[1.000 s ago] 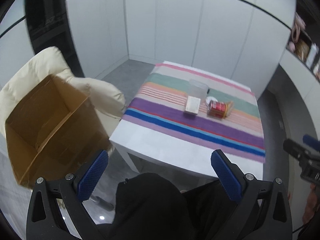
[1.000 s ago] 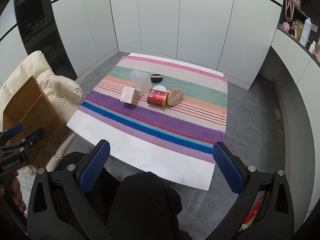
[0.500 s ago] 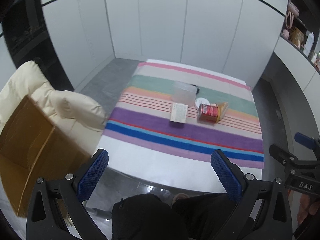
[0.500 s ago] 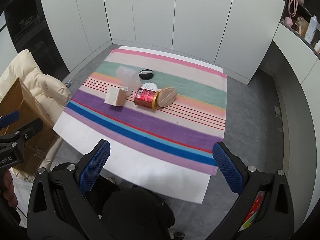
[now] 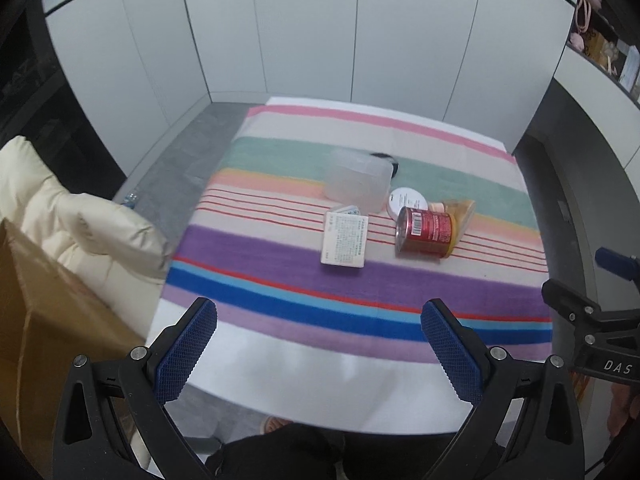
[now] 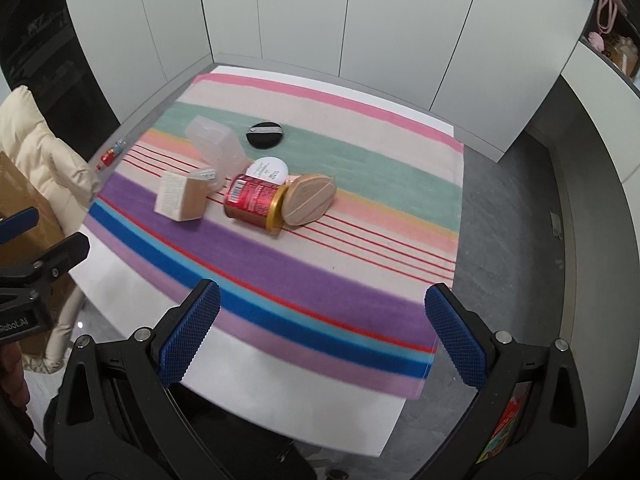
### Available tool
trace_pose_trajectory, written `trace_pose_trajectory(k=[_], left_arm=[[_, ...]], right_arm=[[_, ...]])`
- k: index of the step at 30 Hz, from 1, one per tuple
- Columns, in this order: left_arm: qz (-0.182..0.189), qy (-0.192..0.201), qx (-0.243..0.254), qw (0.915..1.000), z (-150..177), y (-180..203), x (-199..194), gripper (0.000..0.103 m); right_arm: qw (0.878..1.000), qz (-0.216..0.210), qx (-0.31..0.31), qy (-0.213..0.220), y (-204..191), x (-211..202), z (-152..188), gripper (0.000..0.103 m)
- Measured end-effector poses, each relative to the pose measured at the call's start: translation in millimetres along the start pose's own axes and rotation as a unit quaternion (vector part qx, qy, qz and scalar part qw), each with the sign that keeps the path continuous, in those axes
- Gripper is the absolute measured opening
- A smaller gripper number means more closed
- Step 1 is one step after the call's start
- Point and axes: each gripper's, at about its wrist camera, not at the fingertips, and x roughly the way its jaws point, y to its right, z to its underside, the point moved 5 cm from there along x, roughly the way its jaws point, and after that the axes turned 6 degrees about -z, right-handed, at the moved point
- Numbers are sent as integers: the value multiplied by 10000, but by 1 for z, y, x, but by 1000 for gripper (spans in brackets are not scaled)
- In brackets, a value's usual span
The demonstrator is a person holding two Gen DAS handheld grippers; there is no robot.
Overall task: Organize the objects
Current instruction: 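Move both tools toward the objects on the striped table, then grasp the white box with the left tool while the right tool grasps the beige puff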
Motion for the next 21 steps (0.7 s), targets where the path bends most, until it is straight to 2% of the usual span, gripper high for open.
trace_pose_trajectory(k=[5, 10, 12, 21], left_arm=[[-75, -111, 178, 9998, -2, 8, 35, 102], [-86, -286, 63, 9995, -2, 9, 70, 101], [-101, -336, 45, 9994, -3, 9, 85, 97], [5, -460, 85, 9989, -10, 23, 133, 91]], right_arm=[[9999, 64, -10, -145, 12, 34, -2, 103], [9995, 24, 77, -310, 22, 71, 1, 103], [9994, 16, 67, -352, 25, 85, 0, 103], [9987, 58, -225, -448, 25, 137, -6, 103]])
